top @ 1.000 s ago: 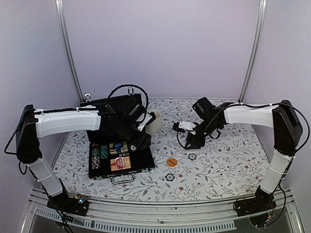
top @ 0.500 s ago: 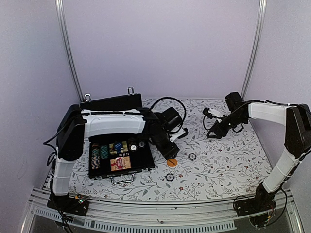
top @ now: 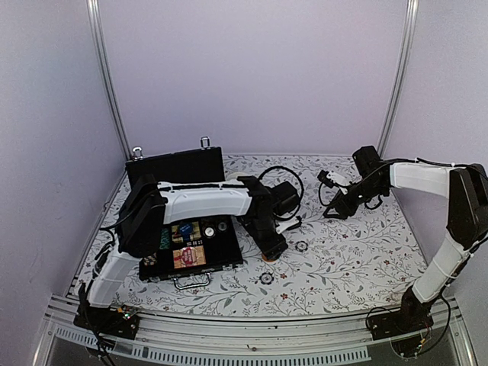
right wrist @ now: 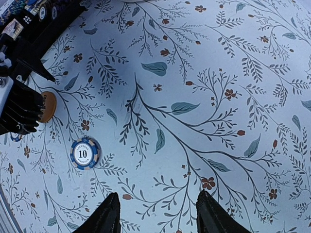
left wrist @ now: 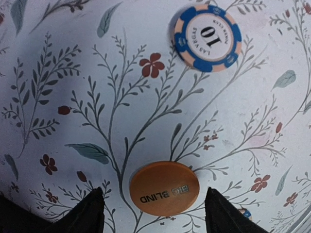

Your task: Pack up texas hold em set

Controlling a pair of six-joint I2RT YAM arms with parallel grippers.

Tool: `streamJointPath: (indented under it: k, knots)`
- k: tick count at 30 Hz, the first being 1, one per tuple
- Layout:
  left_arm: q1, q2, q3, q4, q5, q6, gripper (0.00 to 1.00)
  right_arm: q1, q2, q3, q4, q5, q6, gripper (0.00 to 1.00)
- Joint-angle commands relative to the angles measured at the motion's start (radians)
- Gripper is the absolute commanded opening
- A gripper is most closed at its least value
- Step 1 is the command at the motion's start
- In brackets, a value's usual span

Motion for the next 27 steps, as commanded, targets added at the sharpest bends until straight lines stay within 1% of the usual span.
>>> streamJointPath:
  k: [1,12,22,27]
  knots:
    - [-0.017,0.037,0.025,-0.059,0.005,0.015,0.72,-0.001,-0.023,-0.007,0.01,-0.021,-0.007,0.47]
    - [-0.027,0.074,0.037,-0.041,0.005,0.007,0.71,-0.001,-0.013,-0.006,0.009,-0.023,-0.006,0.47]
    - [-0.029,0.092,0.041,-0.046,0.021,-0.001,0.62,-0.001,-0.003,-0.004,0.003,-0.029,-0.006,0.48]
    - [-0.029,0.098,0.04,-0.071,0.0,0.002,0.62,-0.001,0.0,-0.003,-0.003,-0.032,-0.008,0.48]
